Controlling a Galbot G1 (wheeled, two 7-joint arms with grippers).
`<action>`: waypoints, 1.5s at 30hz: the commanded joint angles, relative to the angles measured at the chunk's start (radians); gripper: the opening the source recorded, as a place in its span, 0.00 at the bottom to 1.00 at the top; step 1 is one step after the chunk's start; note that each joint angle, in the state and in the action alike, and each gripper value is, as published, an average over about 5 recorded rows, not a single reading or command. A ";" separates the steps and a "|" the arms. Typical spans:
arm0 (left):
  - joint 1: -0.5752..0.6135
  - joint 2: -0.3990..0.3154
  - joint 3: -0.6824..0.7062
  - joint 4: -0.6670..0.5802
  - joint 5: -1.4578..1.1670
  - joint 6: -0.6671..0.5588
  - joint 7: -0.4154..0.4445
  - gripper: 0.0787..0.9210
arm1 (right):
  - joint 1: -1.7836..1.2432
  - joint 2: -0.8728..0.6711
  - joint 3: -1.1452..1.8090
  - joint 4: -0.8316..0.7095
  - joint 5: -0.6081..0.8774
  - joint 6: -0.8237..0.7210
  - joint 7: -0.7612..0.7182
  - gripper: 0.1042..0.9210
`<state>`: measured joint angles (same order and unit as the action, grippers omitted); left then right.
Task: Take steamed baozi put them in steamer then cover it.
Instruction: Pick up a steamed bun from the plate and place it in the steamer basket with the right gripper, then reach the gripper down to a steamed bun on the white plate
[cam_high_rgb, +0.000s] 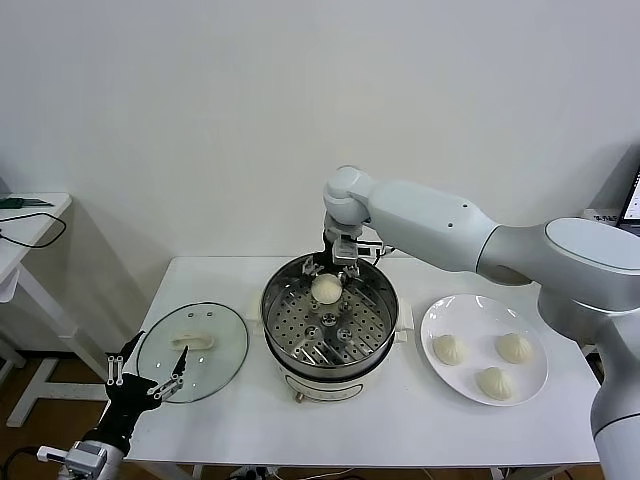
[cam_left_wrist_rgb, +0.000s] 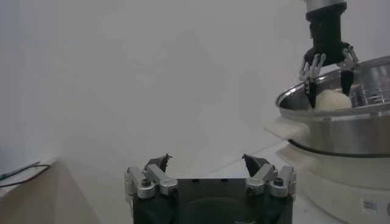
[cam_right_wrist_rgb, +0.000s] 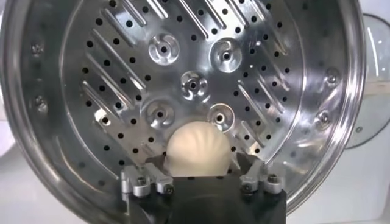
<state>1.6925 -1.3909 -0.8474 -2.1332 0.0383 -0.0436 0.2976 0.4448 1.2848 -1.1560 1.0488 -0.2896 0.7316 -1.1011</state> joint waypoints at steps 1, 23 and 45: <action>0.003 0.000 0.000 -0.003 0.000 0.001 -0.001 0.88 | 0.039 -0.053 -0.003 0.057 0.078 -0.029 -0.014 0.88; 0.023 -0.005 0.037 -0.034 0.011 -0.004 -0.009 0.88 | 0.188 -0.750 -0.193 0.380 0.528 -0.739 -0.163 0.88; 0.024 -0.019 0.061 -0.035 0.036 -0.013 -0.014 0.88 | -0.384 -0.704 0.226 0.251 0.344 -0.993 -0.047 0.88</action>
<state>1.7159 -1.4101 -0.7877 -2.1687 0.0737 -0.0558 0.2838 0.2056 0.5857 -1.0301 1.3305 0.0875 -0.1903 -1.1754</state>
